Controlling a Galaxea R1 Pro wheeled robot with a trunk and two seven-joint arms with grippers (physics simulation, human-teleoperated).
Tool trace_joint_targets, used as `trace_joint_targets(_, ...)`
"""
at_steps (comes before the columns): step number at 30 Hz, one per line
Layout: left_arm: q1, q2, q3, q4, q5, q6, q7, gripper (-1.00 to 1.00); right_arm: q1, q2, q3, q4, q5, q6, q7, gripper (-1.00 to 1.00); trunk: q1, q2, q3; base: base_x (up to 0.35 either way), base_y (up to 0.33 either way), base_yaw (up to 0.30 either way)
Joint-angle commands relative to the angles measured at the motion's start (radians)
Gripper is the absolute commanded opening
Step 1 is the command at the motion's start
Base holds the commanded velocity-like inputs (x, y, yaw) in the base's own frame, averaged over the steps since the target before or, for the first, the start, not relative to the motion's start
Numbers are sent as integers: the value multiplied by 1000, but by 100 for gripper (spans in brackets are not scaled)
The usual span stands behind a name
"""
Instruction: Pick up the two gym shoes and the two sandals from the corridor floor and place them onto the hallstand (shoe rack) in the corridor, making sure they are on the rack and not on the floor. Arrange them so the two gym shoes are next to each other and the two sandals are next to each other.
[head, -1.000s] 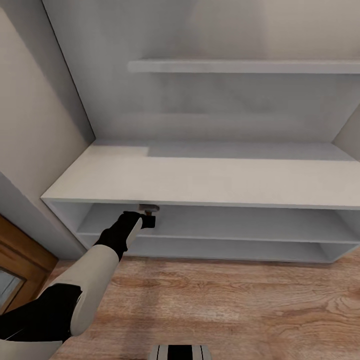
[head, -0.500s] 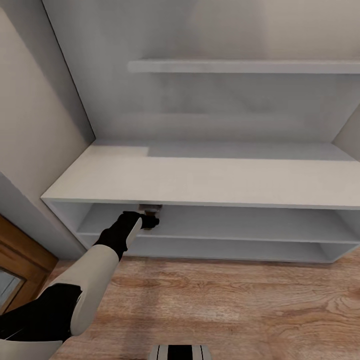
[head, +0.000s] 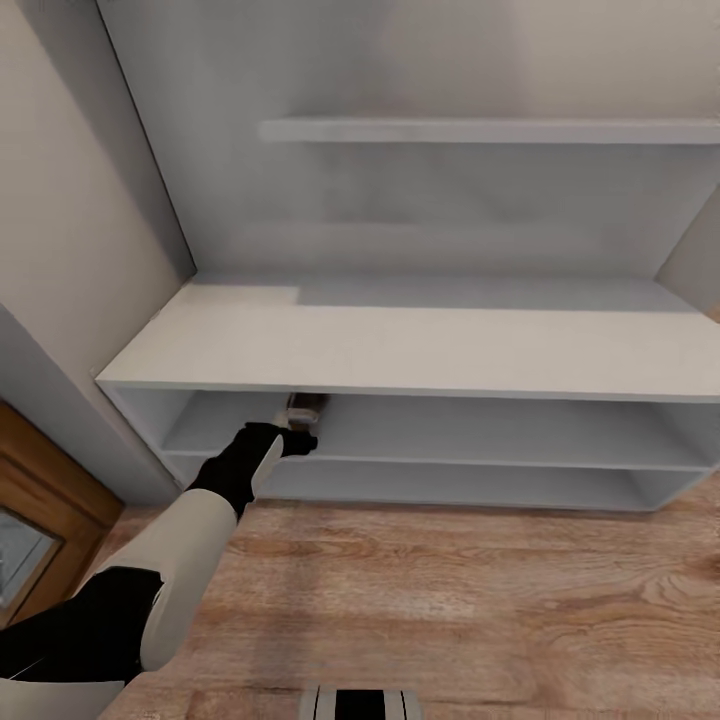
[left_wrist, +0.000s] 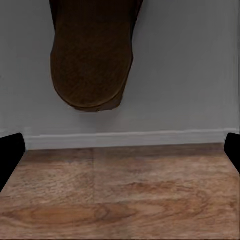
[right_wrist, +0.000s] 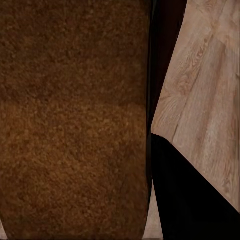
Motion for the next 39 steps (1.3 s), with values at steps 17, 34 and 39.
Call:
trace_joint_targets(17,209,38,-1,0,3,-237,-5,100,-1,8,-4,37,8,4,10,-100,-1,0,-1,-300,24,0)
trace_joint_targets(34,797,233,78,28,6,-824,-362,100,-1,53,0,225,3,-150,17,-100,-1,0,-1,-8,2,0)
trace_joint_targets(39,829,243,142,98,4,-871,-389,100,-1,72,0,257,6,-227,17,-100,-1,0,-1,0,0,0)
